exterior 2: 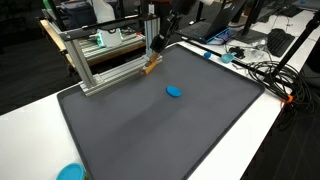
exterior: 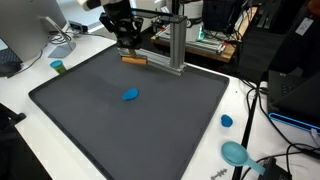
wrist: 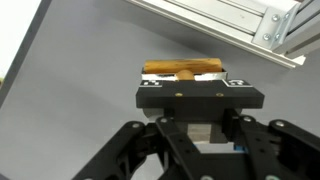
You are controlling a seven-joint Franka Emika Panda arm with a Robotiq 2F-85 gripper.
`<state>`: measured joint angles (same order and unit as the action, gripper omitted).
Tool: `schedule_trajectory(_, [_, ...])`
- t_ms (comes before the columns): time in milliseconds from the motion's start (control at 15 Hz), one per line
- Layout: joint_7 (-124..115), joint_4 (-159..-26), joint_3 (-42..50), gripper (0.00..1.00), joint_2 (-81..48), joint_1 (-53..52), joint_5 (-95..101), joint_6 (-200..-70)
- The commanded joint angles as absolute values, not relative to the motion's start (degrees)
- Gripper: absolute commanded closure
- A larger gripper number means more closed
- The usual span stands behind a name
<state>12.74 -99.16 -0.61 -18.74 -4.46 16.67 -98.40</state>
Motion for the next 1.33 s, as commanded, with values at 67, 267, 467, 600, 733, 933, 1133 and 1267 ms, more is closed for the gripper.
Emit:
schedule_trajectory(67, [13.0, -99.0, -1.4, 0.53, -19.2, -3.8, 17.0, -98.2])
schedule_trajectory(267, [19.6, -99.6, -2.2, 0.78, -17.8, -4.6, 21.1, -97.7])
schedule_trajectory(467, [28.5, -100.5, -3.5, 0.78, -16.1, -3.7, 21.3, -98.1])
schedule_trajectory(600, [34.4, -99.7, -4.3, 0.78, -16.1, -3.4, 20.6, -98.3])
schedule_trajectory(733, [39.8, -99.1, -5.2, 0.78, -16.2, -3.3, 19.8, -99.3])
schedule_trajectory(933, [49.2, -97.3, -5.6, 0.78, -15.6, -2.0, 18.1, -102.3])
schedule_trajectory(1133, [59.8, -95.3, -5.2, 0.78, -15.2, 0.0, 15.5, -105.7])
schedule_trajectory(1267, [67.3, -92.6, -5.0, 0.78, -16.2, 2.0, 10.9, -106.4])
